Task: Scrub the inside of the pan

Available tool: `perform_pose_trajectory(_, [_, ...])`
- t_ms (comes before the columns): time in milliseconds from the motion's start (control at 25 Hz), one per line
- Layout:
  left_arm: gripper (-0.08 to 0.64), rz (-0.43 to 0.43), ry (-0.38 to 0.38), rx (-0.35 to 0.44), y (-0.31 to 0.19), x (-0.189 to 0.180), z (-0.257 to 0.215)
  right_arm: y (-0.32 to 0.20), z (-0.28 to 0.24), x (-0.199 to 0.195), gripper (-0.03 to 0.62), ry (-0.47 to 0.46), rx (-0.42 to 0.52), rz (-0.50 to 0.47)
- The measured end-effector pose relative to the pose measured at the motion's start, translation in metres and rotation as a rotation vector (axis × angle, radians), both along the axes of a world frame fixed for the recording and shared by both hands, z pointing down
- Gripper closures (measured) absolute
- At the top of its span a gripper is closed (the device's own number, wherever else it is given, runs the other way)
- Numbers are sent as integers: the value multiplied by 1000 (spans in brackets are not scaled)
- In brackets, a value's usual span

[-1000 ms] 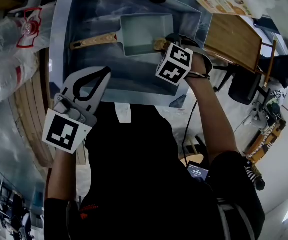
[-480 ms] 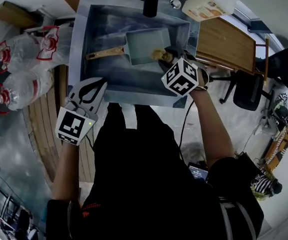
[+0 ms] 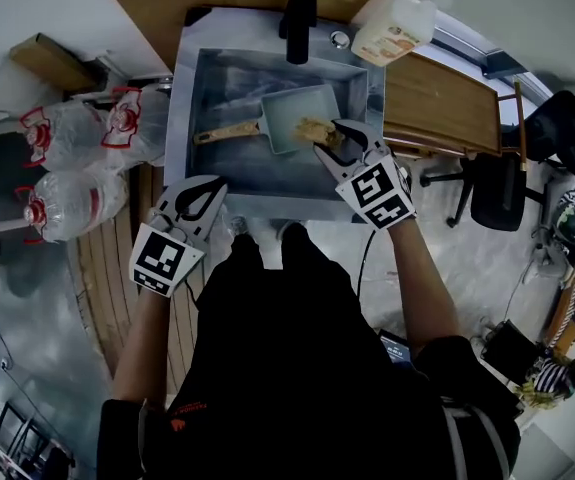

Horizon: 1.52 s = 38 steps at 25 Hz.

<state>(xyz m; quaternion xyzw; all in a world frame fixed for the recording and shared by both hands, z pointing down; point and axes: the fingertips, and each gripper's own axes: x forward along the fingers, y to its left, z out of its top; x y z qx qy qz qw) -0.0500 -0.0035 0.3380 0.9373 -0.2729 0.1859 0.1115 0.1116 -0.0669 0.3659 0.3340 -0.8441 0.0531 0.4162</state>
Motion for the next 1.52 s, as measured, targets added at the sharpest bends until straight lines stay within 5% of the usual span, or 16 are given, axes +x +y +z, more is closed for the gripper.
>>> perform_pose_trajectory(640, [540, -7, 1, 76, -19, -14, -38, 22, -70, -15, 403, -364, 86, 122])
perform_pose_trajectory(1520, [540, -13, 3, 103, -38, -5, -53, 11, -81, -5, 405, -491, 82, 184])
